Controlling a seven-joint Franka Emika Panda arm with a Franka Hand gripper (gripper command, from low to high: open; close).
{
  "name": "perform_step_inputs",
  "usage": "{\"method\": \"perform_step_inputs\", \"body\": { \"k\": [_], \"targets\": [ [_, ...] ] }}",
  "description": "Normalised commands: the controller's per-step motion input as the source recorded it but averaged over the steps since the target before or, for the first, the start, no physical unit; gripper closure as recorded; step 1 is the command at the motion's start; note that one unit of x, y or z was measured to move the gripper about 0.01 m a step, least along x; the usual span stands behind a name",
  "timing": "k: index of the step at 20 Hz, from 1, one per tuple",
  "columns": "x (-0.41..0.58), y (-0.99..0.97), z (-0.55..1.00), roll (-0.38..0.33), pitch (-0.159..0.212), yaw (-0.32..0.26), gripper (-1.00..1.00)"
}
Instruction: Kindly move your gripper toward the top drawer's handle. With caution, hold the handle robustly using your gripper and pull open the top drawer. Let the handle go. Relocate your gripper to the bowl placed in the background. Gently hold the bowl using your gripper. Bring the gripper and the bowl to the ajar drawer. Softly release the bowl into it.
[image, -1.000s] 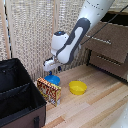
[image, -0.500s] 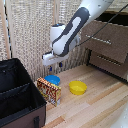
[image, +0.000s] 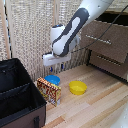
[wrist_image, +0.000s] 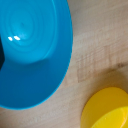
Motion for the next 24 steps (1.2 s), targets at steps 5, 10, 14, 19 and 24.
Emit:
{"method": "perform_step_inputs", "body": {
  "k": [5, 10, 14, 19, 24],
  "targets": [
    [0.125, -0.06, -0.3, -0.006, 0.261, 0.0, -1.0],
    [-0.003, -0.1, -0.31, 0.037, -0.001, 0.006, -1.0],
    [-0.003, -0.03, -0.07, 0.014, -0.014, 0.005, 1.0],
    [0.0, 0.0, 0.01, 0.0, 0.0, 0.027, 1.0],
    [-0.003, 0.03, 0.14, -0.006, -0.04, -0.007, 1.0]
  ]
}}
